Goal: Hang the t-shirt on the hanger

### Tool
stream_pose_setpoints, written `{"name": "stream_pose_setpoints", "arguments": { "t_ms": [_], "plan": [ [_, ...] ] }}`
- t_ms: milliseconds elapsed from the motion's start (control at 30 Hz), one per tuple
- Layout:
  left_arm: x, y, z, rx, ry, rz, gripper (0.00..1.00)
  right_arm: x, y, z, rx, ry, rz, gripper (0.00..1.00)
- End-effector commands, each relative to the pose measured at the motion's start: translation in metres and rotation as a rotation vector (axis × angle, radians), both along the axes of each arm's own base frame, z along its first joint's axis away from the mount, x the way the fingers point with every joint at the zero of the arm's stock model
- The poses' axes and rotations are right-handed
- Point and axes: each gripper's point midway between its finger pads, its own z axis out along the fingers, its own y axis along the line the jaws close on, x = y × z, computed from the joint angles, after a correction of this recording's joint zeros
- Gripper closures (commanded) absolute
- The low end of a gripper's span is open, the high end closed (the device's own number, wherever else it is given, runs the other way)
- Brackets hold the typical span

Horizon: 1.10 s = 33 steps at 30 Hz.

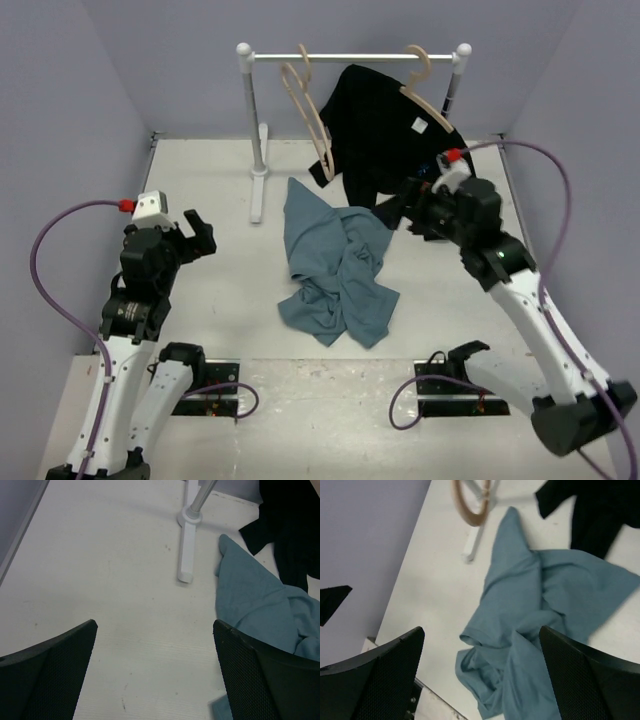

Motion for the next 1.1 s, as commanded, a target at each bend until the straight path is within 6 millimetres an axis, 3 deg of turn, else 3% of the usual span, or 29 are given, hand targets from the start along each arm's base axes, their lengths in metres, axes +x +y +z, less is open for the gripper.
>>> {"name": "stream_pose_setpoints", "arguments": {
  "t_ms": [0,100,267,433,567,600,633,800,933,1067],
  "plan": [
    [0.003,-0.001,0.007,-0.013,-0.046,0.002,0.0,0.074,0.025,0.021,-0.183,-0.07,-0.102,0.02],
    [0.004,-0.002,0.006,-0.013,-0.039,-0.004,0.0,0.106,0.052,0.028,-0.286,-0.065,-0.1,0.03],
    [0.005,-0.003,0.005,-0.014,-0.038,-0.01,0.0,0.143,0.097,0.013,-0.413,-0.054,-0.081,0.12],
    [0.006,-0.005,0.003,-0.015,-0.031,-0.019,0.0,0.164,0.107,0.001,-0.475,-0.042,-0.105,0.33],
    [0.005,-0.006,0.003,-0.016,-0.032,-0.025,0.0,0.172,0.101,0.0,-0.51,-0.066,-0.144,0.5],
    [0.005,-0.006,0.003,-0.016,-0.032,-0.025,0.0,0.173,0.101,0.0,-0.51,-0.074,-0.142,0.63],
    [0.005,-0.006,0.003,-0.016,-0.032,-0.025,0.0,0.173,0.101,0.0,-0.51,-0.075,-0.141,0.64],
    [0.006,-0.007,0.003,-0.016,-0.032,-0.03,0.0,0.177,0.103,-0.006,-0.523,-0.086,-0.137,0.99],
    [0.006,-0.007,0.003,-0.018,-0.032,-0.034,0.0,0.177,0.107,-0.003,-0.499,-0.087,-0.134,1.0],
    [0.009,-0.013,-0.001,-0.019,-0.02,-0.064,0.0,0.173,0.104,0.025,-0.447,-0.125,-0.156,1.0]
  ]
}}
